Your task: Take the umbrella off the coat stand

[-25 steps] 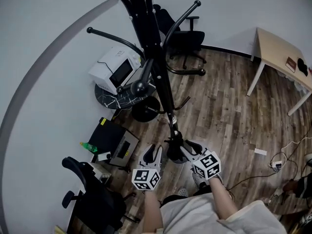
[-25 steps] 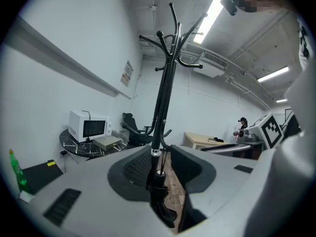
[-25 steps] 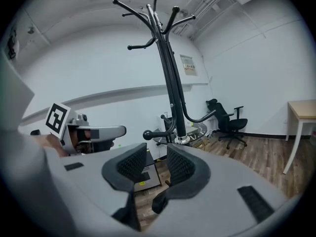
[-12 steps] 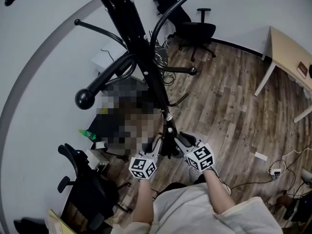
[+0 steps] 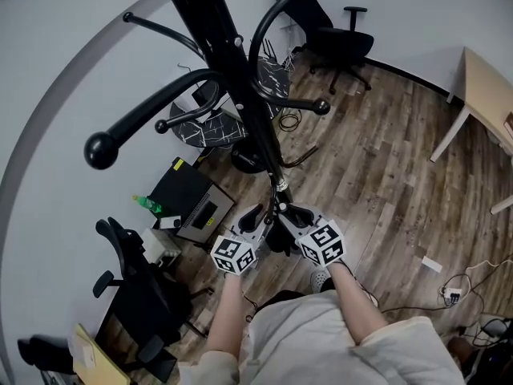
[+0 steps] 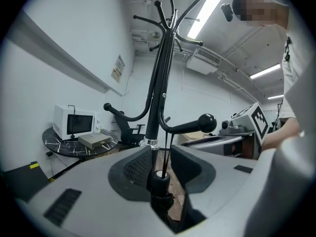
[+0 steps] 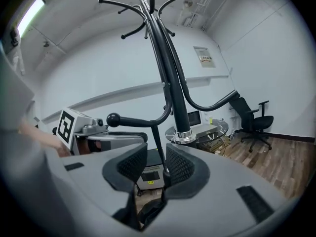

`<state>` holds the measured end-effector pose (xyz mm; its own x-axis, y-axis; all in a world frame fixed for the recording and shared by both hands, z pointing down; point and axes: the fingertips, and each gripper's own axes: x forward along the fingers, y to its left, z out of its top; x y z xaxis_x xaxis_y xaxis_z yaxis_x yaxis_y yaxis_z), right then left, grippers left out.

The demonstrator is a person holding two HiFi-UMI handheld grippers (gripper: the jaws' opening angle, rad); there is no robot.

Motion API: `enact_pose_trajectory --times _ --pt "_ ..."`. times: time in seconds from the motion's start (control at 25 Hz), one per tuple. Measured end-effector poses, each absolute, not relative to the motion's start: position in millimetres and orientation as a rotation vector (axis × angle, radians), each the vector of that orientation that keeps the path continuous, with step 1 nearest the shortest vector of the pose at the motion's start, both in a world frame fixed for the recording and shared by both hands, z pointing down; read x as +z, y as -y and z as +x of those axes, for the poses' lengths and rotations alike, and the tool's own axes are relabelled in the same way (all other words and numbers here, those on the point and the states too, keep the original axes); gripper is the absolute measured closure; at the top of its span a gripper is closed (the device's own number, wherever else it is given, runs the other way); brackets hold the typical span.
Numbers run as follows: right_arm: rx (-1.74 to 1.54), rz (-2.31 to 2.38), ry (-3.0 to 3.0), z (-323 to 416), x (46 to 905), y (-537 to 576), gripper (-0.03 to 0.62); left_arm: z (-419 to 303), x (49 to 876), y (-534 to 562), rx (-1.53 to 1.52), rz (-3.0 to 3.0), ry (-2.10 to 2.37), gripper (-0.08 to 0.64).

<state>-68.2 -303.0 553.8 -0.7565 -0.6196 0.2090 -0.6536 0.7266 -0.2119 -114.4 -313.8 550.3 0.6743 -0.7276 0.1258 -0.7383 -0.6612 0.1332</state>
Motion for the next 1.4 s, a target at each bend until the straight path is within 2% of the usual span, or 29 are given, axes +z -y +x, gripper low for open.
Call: enact_pose_trajectory --times 0.4,0.8,1.04,1.4 --pt "0.355 0.902 2.854 -76 551 322 0.47 -102 548 329 0.039 2.737 1.061 0.453" --pt "0.357 0.796 2.908 -75 551 327 0.503 -93 548 334 0.031 2.765 0.987 0.488" --pt "0.329 0.746 2.908 -81 555 321 0.497 -98 547 336 0.075 2.808 1.153 0.532" --pt "0.375 0.762 2.926 -87 553 321 0.497 -107 541 330 0.182 2.842 1.292 0.537"
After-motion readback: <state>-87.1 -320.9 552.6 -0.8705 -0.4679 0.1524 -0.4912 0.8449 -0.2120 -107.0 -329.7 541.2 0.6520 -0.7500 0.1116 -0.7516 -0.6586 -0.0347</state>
